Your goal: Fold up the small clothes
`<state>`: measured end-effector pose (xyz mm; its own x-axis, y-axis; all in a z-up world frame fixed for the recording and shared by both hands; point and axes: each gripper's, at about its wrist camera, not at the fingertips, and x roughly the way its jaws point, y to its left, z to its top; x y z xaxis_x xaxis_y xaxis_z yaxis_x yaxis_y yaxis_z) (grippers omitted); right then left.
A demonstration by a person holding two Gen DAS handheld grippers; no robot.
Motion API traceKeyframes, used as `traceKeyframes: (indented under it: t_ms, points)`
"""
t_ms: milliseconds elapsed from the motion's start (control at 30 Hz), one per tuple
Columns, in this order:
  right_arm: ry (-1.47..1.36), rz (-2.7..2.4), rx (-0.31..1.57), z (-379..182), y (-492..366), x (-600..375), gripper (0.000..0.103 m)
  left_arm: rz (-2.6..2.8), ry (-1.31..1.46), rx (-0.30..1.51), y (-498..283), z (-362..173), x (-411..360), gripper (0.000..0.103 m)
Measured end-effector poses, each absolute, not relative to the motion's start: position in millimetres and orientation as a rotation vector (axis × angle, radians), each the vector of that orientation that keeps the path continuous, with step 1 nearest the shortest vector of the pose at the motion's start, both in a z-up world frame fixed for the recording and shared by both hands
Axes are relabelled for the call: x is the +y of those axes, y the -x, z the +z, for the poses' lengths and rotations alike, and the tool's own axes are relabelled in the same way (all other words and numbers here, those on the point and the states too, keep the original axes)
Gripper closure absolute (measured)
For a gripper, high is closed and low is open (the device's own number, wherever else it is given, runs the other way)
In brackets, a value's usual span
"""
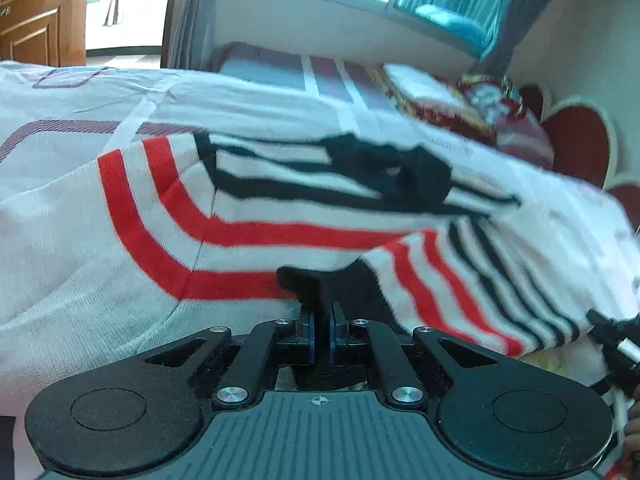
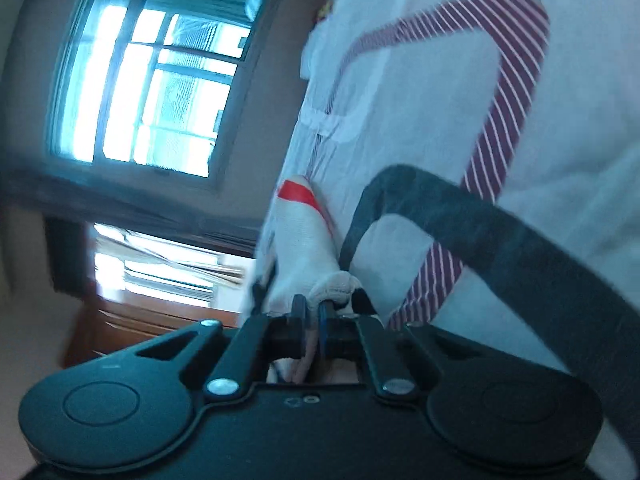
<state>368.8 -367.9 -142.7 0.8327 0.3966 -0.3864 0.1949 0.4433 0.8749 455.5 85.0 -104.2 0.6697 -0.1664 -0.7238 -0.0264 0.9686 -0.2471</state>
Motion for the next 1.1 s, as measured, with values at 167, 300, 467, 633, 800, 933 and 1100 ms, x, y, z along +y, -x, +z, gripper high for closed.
traceKeyframes:
  t_ms: [167, 300, 467, 633, 800, 933, 1100]
  points:
    - [-0.989, 0.1, 0.622, -139.2, -370.0, -355.4, 0.099, -0.064, 0.211, 0.827, -454.7, -102.8, 78.8, 0.096]
    - [-0.94, 0.14, 0.652, -122.1, -362.4, -362.4, 0.079, 0.014, 0.171, 0.776, -434.9, -92.5, 92.2, 0.058]
    - [-0.706, 0.162, 0.604, -85.4, -363.6, -377.8, 0.073, 0.004, 0.213, 0.704, -430.2, -76.0, 105.6, 0.058]
    - [-0.556, 0.202, 0.579, -75.2, -413.2, -369.8, 0.078, -0.15, 0.149, 0.676, -452.4, -70.5, 63.2, 0.058]
    - [-0.301, 0.432, 0.676, -82.2, -460.3, -303.9, 0.077, -0.237, 0.051, 0.685, -472.8, -83.9, 17.0, 0.058]
    - [-0.039, 0.562, 0.696, -87.8, -466.6, -248.9, 0.077, -0.213, -0.022, 0.713, -486.0, -90.2, -1.8, 0.058]
    - [-0.071, 0.442, 0.71, -94.7, -498.5, -286.8, 0.103, -0.216, -0.107, 0.71, -468.2, -94.5, 15.0, 0.058]
